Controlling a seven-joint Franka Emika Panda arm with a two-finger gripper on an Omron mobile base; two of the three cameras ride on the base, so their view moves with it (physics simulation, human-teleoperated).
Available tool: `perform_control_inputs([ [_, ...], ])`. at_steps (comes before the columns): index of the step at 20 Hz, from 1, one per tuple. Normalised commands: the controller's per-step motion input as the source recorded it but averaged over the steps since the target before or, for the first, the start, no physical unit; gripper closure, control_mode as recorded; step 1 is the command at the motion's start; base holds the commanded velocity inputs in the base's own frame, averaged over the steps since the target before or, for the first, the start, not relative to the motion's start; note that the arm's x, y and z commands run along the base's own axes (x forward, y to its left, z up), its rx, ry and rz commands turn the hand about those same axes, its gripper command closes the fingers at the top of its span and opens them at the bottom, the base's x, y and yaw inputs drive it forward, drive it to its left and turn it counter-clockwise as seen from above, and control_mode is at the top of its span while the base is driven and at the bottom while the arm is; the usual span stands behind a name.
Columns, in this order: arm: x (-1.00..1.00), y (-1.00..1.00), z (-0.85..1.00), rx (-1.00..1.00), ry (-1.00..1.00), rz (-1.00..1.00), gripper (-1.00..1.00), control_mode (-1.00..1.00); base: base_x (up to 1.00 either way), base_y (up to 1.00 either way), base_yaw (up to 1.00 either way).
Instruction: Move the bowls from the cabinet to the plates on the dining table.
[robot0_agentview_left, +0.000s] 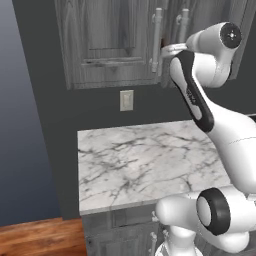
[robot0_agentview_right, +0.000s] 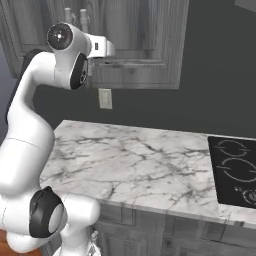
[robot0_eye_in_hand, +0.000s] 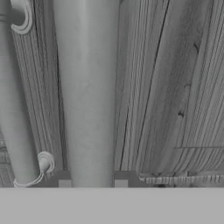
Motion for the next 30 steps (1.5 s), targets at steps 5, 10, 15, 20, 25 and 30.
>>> perform_control_inputs([
  [5, -0.38, -0.29, 0.17, 0.03, -0.03, 0.12, 1.0, -1.0, 0.0, 0.0, 0.0],
  [10, -0.39, -0.26, 0.14, 0.05, -0.01, 0.13, 1.0, -1.0, 0.0, 0.0, 0.0],
  [15, -0.4, -0.26, 0.1, 0.07, 0.0, 0.12, 1.0, -1.0, 0.0, 0.0, 0.0],
  [20, -0.4, -0.25, 0.08, 0.07, 0.0, 0.12, 1.0, -1.0, 0.0, 0.0, 0.0],
  [25, -0.39, -0.29, 0.12, 0.05, -0.01, 0.12, 1.0, -1.0, 0.0, 0.0, 0.0],
  [30, -0.4, -0.3, 0.13, 0.04, -0.01, 0.11, 1.0, -1.0, 0.0, 0.0, 0.0],
])
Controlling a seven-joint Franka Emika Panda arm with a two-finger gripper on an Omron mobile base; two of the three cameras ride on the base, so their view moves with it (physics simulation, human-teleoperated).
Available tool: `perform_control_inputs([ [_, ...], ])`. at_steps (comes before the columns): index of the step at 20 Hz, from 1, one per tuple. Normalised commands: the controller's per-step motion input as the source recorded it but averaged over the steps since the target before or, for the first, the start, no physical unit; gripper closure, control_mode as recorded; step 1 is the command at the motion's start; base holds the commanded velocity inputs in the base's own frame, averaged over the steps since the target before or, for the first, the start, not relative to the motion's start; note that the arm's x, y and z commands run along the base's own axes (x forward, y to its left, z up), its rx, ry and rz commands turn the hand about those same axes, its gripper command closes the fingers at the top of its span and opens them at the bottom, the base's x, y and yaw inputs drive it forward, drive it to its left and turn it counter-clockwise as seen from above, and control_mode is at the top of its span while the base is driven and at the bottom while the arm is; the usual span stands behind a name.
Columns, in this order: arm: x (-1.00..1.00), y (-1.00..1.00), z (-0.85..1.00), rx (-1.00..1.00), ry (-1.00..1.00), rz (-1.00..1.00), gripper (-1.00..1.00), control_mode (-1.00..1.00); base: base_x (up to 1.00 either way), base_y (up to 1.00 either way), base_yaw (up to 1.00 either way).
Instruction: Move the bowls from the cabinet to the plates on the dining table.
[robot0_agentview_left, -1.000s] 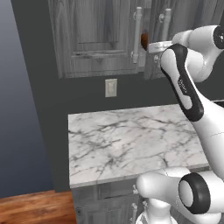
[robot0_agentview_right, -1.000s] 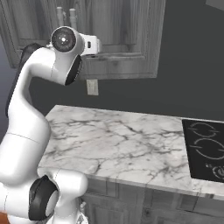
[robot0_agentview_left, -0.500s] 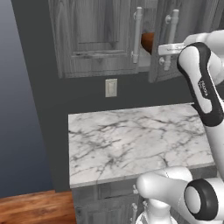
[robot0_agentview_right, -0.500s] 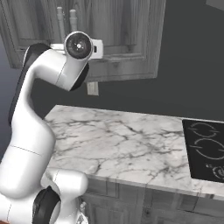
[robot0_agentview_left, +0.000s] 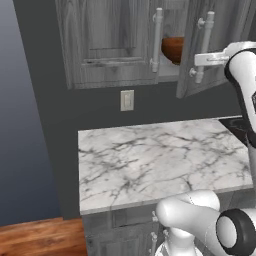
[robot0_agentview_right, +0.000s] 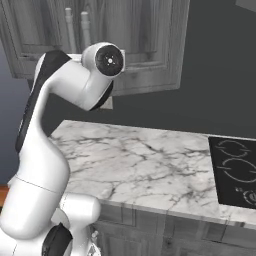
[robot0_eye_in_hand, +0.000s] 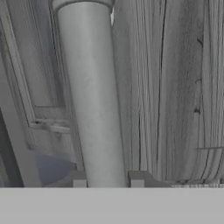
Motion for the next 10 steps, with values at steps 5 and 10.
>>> perform_control_inputs([
  [5, -0.44, -0.33, 0.15, 0.05, -0.01, 0.09, 1.0, -1.0, 0.0, 0.0, 0.0],
  [10, -0.47, -0.35, 0.14, 0.07, 0.0, 0.07, 1.0, -1.0, 0.0, 0.0, 0.0],
])
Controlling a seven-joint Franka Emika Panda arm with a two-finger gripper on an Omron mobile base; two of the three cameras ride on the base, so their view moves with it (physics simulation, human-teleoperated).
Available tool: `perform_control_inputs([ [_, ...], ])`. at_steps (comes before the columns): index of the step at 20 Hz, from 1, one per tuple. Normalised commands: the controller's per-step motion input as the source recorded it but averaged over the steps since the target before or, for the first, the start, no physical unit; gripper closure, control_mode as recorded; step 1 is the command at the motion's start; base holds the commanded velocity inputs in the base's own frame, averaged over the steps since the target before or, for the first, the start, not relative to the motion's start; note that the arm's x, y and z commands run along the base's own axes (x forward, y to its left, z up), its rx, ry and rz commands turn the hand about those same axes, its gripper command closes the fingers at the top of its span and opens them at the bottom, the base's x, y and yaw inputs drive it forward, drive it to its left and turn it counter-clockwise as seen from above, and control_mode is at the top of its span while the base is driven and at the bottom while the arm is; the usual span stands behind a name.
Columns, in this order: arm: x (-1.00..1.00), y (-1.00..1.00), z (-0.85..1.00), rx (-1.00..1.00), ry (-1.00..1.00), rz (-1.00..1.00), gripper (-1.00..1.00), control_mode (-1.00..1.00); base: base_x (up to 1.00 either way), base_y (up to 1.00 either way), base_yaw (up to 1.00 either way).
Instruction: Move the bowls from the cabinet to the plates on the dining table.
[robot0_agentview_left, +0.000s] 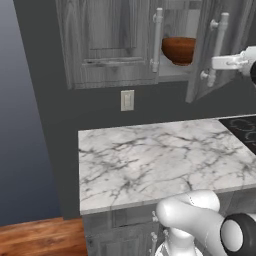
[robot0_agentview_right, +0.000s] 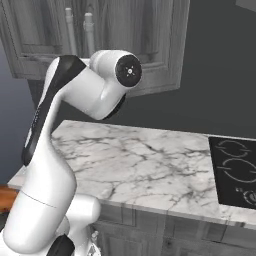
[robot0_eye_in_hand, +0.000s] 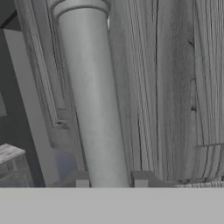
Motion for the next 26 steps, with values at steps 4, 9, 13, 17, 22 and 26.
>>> perform_control_inputs([
  [4, -0.46, -0.37, 0.12, 0.08, 0.0, 0.07, 1.0, -1.0, 0.0, 0.0, 0.0],
  [9, -0.45, -0.39, 0.09, 0.08, 0.0, 0.07, 1.0, -1.0, 0.0, 0.0, 0.0],
  [13, -0.31, -0.42, 0.03, 0.05, 0.0, 0.07, 1.0, -1.0, 0.0, 0.0, 0.0],
  [17, -0.24, -0.46, 0.01, 0.04, -0.01, 0.06, 1.0, -1.0, 0.0, 0.0, 0.0],
  [22, -0.16, -0.49, 0.0, 0.04, 0.0, 0.04, 1.0, -1.0, 0.0, 0.0, 0.0],
  [26, 0.0, -0.46, -0.02, 0.04, 0.0, 0.04, 1.0, -1.0, 0.0, 0.0, 0.0],
])
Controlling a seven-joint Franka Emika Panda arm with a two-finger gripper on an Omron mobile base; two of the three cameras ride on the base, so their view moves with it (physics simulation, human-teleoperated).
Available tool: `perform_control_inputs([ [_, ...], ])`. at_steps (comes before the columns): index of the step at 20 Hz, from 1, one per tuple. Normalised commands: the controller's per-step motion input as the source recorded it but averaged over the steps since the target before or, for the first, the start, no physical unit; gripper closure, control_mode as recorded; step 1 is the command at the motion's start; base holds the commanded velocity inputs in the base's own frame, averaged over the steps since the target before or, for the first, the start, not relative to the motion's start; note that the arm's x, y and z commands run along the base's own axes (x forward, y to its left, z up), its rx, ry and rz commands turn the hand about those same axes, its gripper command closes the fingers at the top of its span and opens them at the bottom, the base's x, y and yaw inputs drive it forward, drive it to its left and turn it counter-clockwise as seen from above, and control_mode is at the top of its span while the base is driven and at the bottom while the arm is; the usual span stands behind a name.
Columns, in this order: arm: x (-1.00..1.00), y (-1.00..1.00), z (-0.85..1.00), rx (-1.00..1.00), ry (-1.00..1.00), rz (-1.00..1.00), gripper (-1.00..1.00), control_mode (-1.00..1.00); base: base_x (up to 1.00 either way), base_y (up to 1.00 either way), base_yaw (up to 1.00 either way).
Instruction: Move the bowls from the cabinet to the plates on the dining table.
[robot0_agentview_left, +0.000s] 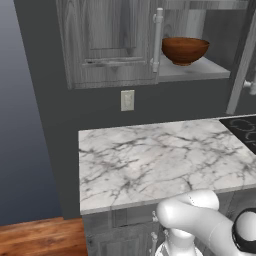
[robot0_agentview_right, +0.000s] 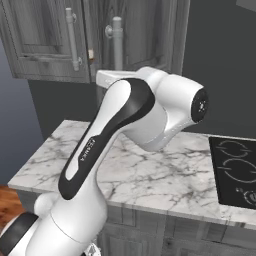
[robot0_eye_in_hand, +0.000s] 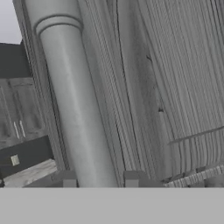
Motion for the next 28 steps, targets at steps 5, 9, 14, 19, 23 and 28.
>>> perform_control_inputs([
  [5, 0.03, -0.44, -0.07, 0.04, 0.0, 0.05, 1.0, -1.0, 0.0, 0.0, 0.0],
  [9, 0.03, -0.3, -0.07, 0.06, 0.0, 0.04, 1.0, -1.0, 0.0, 0.0, 0.0],
  [14, -0.08, -0.01, 0.0, 0.01, -0.02, 0.01, -1.0, -1.0, 0.0, 0.0, 0.0],
  [19, -0.34, -0.04, -0.01, 0.0, -0.06, -0.09, -1.0, -1.0, 0.0, 0.0, 0.0],
  [23, -0.26, -0.08, -0.07, -0.01, -0.04, -0.14, -1.0, -1.0, 0.0, 0.0, 0.0],
  [28, -0.28, 0.02, 0.01, -0.02, -0.05, -0.16, -1.0, -1.0, 0.0, 0.0, 0.0],
])
